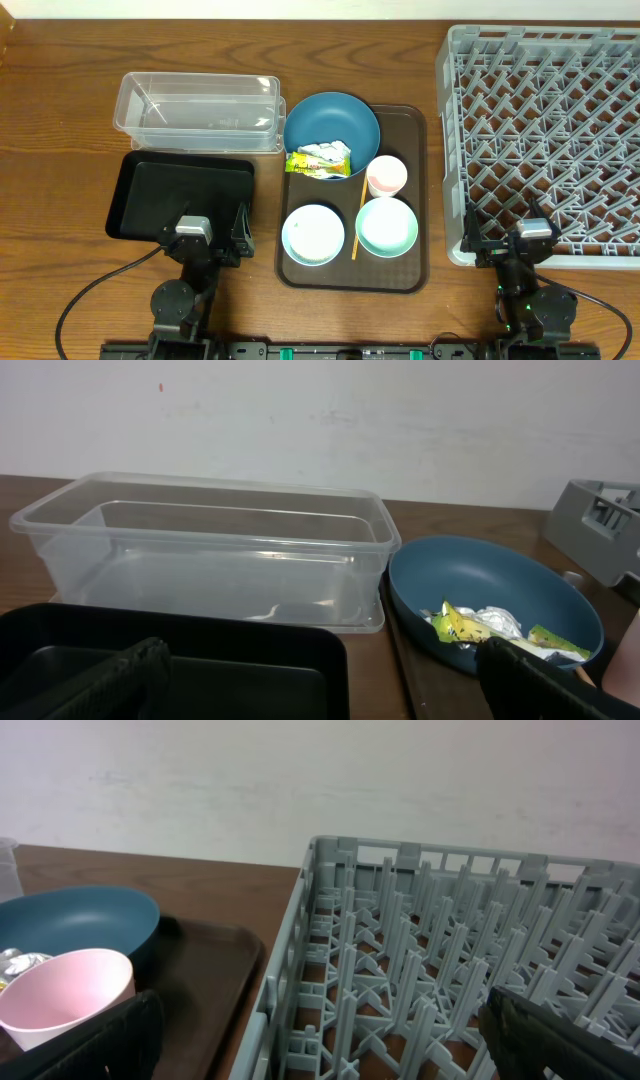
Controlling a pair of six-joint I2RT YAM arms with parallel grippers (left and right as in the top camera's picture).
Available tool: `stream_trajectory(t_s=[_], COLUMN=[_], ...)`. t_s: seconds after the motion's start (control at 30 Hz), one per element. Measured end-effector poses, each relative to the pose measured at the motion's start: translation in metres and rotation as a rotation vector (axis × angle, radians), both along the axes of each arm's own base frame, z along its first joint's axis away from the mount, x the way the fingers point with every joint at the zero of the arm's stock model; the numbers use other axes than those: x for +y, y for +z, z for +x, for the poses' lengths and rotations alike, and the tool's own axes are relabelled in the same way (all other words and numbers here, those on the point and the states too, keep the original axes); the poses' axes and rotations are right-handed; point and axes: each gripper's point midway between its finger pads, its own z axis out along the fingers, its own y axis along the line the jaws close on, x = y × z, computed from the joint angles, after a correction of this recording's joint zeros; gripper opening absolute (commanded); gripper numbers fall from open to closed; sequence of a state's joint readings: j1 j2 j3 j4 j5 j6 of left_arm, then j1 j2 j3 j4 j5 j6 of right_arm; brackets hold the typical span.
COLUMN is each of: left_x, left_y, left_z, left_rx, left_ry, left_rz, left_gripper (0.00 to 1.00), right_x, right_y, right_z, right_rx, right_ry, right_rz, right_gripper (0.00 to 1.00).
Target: Sort waste into correct bins and load items into the dishwasher rack
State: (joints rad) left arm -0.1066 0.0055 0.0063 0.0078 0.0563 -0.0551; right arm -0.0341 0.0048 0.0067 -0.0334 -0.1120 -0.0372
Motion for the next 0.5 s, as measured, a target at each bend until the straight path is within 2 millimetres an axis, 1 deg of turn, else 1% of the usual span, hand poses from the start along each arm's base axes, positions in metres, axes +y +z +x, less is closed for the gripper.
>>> stream_trajectory(t_s=[0.1, 0.5], left_x=[0.0017, 0.0019], left_y=[-0.0044, -0.0045], left_z=[-0.0006, -0.0006], left_rx=[0.026, 0.031], left_ry=[0.011, 0.016], left_rz=[-0.028, -0.065], left_gripper=[0.95, 0.95], right_x=[0.0026, 0.0052], right_y=[-0.0066, -0.0068], right_z=[-0.0004, -0.0006], right_rx=[0.027, 0.028], right_ry=[0.015, 0.031], right_rz=[0.001, 0.002], right_gripper=[0.99, 0.99])
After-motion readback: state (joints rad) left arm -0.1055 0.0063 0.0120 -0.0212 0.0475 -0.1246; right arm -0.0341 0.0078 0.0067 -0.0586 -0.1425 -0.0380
